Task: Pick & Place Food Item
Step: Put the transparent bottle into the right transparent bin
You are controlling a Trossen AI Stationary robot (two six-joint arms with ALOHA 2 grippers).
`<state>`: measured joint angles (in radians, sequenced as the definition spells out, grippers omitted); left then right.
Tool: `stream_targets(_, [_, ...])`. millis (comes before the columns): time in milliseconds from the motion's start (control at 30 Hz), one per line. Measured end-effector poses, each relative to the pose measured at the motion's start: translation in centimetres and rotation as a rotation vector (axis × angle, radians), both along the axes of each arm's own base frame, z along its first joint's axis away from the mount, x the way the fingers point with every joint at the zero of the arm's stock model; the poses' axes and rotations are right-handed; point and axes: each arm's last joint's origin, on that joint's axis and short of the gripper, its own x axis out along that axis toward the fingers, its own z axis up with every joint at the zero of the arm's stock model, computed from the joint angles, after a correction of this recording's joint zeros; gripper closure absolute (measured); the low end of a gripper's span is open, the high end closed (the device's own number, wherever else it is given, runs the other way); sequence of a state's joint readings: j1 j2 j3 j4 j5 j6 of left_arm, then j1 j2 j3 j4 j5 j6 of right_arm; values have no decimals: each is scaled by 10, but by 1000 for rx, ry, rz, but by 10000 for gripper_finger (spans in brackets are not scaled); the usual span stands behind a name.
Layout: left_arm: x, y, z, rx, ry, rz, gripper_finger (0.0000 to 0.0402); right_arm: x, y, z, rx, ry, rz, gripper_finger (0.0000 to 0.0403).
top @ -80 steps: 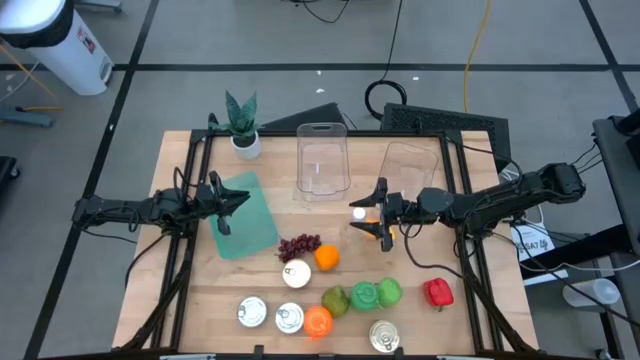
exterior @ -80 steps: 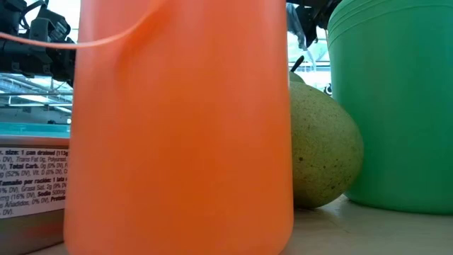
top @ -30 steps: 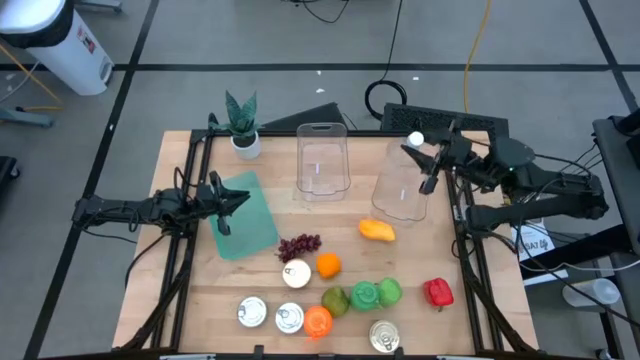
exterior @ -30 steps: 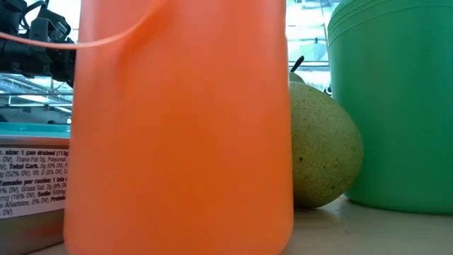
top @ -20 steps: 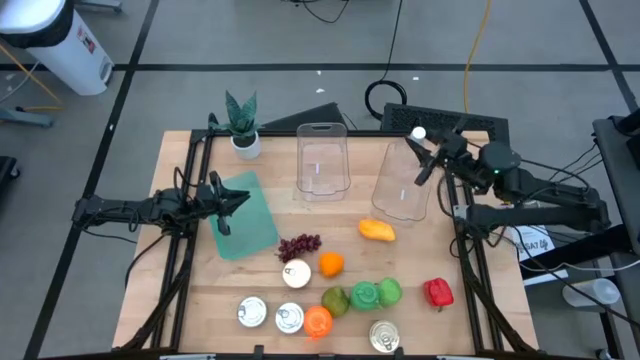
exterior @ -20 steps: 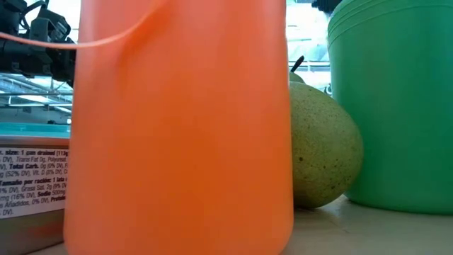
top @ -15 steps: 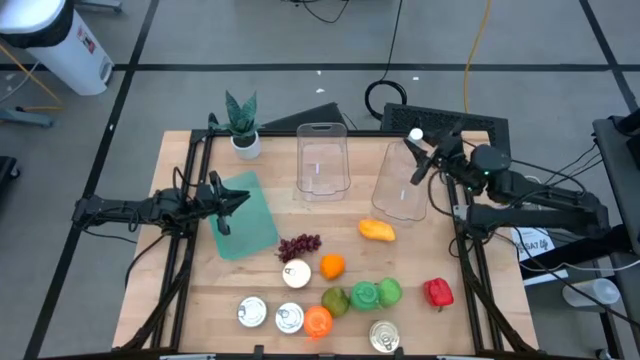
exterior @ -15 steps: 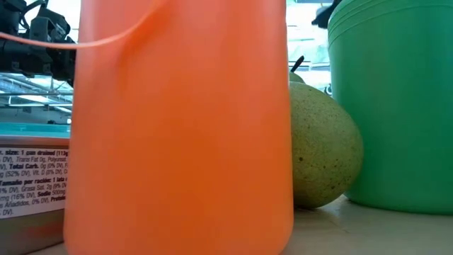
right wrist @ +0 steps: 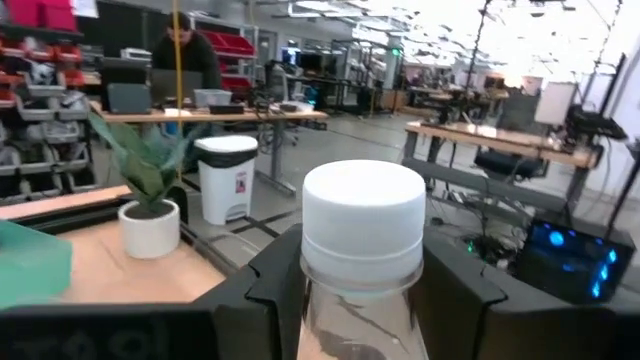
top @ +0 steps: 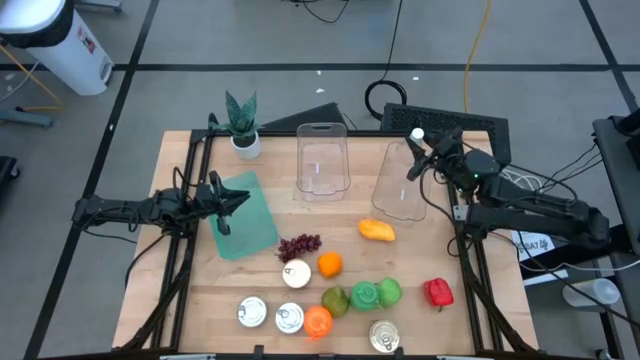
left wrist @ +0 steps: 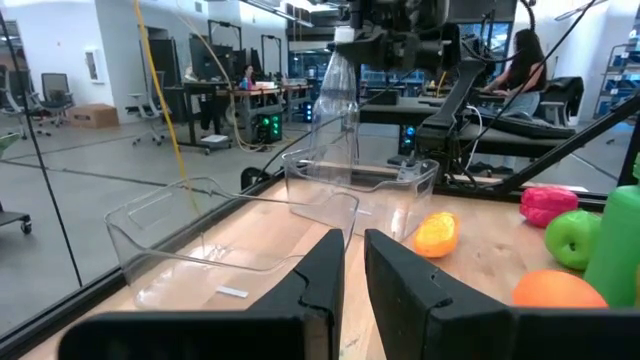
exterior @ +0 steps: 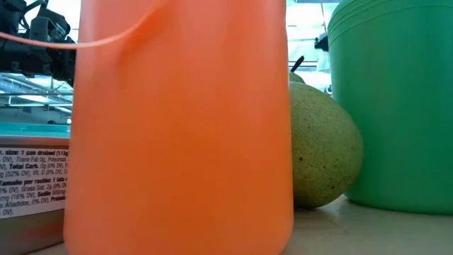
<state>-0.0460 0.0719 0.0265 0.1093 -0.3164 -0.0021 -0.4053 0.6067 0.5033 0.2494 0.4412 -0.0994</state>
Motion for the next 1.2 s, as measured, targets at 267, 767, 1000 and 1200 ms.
stream_targets(267, [0,0,0,4,1,0,350,-2,-6,-20,22,-48,3,266])
stream_targets(767, [0,0,0,6,1,0,350,-7,-13,-44,80,-67,-50,265])
stream_targets(1000, [0,0,0,6,1,0,350,-7,-13,-43,87,-108,-47,223])
stream_targets(1200, [0,0,0,4,1,0,350,-6,-13,-45,97,-103,-46,168])
